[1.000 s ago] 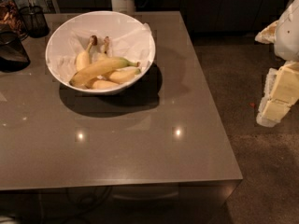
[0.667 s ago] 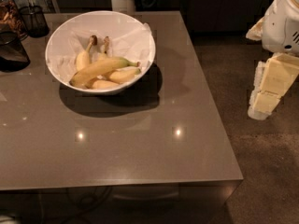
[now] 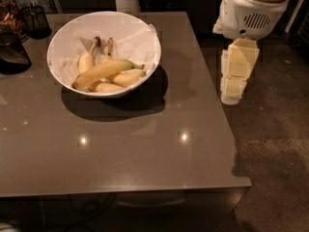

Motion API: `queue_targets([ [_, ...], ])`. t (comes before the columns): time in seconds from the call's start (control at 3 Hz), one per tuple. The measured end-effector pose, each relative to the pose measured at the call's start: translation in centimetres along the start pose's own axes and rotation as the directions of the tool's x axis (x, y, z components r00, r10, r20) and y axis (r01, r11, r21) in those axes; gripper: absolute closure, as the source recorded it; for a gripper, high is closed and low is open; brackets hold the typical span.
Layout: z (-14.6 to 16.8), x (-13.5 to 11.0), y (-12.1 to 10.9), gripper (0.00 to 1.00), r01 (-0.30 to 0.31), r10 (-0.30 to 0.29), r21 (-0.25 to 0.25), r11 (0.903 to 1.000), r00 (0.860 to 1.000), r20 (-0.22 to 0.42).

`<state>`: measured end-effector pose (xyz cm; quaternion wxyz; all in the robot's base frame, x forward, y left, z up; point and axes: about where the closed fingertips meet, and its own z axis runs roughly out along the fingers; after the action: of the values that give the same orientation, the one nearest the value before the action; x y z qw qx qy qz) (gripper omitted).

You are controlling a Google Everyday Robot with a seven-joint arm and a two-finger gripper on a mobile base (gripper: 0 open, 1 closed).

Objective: Pick banana from white bowl

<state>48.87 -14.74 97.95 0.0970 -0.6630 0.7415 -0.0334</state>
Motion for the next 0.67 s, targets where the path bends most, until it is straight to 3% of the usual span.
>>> queue_targets([
  [0.33,0.0,-0.8,-0.8,0.00,0.005,-0.006,0.030,0.9995,1.000,0.020],
  [0.67,-0.2,-3.4,-2.1,0.00,0.053,-0.057,0.061,0.9967,0.995,0.078],
])
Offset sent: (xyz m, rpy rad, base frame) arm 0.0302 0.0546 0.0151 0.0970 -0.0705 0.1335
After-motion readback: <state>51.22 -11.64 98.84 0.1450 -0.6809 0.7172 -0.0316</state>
